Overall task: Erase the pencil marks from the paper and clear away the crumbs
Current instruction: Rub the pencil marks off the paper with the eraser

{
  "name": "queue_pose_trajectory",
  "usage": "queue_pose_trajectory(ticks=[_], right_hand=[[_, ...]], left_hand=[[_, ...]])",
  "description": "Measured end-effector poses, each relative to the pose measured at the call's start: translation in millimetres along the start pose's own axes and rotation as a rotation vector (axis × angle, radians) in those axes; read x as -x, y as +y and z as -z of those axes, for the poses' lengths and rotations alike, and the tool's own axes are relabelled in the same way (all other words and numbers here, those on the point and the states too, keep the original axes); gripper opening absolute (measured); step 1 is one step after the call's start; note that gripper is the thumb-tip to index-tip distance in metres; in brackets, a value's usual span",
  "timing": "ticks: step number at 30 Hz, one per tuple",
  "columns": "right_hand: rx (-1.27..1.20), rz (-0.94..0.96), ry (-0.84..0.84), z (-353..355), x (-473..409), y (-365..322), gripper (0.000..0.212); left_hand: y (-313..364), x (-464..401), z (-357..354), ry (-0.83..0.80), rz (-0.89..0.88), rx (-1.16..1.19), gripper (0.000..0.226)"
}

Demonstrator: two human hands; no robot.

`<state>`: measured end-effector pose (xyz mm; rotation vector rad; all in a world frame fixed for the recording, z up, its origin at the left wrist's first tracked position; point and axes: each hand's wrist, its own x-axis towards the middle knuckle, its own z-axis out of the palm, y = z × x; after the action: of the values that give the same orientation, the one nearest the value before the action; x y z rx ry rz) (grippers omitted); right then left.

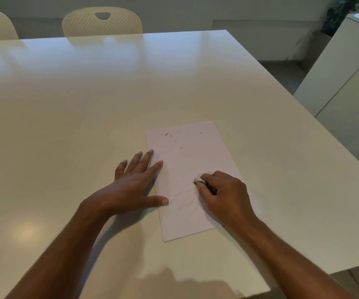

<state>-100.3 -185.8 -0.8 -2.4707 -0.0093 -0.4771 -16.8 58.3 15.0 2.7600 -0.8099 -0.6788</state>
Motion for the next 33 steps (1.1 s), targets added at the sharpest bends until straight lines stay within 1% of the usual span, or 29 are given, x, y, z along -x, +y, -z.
queue_pose_trajectory(ticks=[4, 6, 11, 16, 20, 21, 24, 25, 26, 29, 30, 31, 32, 33], right_hand=[[-0.002, 0.006, -0.006, 0.6, -0.8, 1.6, 0.011], [-0.011, 0.015, -0.002, 1.6, -0.5, 0.2, 0.010], [-0.048, 0.006, 0.007, 2.8, -1.3, 0.7, 0.010], [-0.003, 0.029, -0.036, 4.7, -3.2, -2.9, 0.010], [0.092, 0.051, -0.058, 0.1, -3.8, -17.3, 0.021], [0.094, 0.085, -0.092, -2.3, -0.1, -25.6, 0.022], [0.074, 0.217, -0.282, -8.6, 16.8, -51.9, 0.022], [0.085, 0.232, -0.313, -7.2, 14.9, -53.0, 0.023], [0.106, 0.217, -0.301, -4.9, 7.9, -49.2, 0.024], [0.210, 0.092, -0.129, 3.8, -20.6, -29.4, 0.027], [0.231, 0.084, -0.106, 5.1, -22.0, -30.1, 0.028], [0.237, 0.116, -0.111, 3.8, -17.6, -36.1, 0.028], [0.215, 0.164, -0.153, 1.8, -8.8, -47.2, 0.027], [0.170, 0.200, -0.230, -1.6, 4.8, -59.4, 0.026]], left_hand=[[10.5, 19.4, -10.6, 0.136, -0.043, 0.015, 0.108], [13.1, 29.1, -16.4, 0.157, -0.068, 0.008, 0.106], [14.6, 38.6, -22.1, 0.098, -0.080, -0.095, 0.114], [13.3, 36.8, -22.0, 0.035, -0.063, -0.116, 0.117], [13.1, 37.0, -19.9, 0.001, -0.072, -0.100, 0.116], [13.3, 36.9, -19.5, -0.009, -0.075, -0.096, 0.116], [12.9, 36.4, -19.9, -0.032, -0.075, -0.108, 0.116], [12.8, 36.3, -20.2, -0.036, -0.074, -0.109, 0.116], [13.0, 36.2, -20.3, -0.037, -0.073, -0.107, 0.116], [12.7, 37.1, -20.6, -0.021, -0.073, -0.102, 0.115], [13.1, 37.4, -20.8, -0.021, -0.073, -0.103, 0.115], [13.7, 37.2, -20.4, -0.021, -0.073, -0.104, 0.115], [14.2, 37.4, -19.9, -0.024, -0.072, -0.107, 0.115], [14.7, 37.3, -19.6, -0.030, -0.072, -0.111, 0.116]])
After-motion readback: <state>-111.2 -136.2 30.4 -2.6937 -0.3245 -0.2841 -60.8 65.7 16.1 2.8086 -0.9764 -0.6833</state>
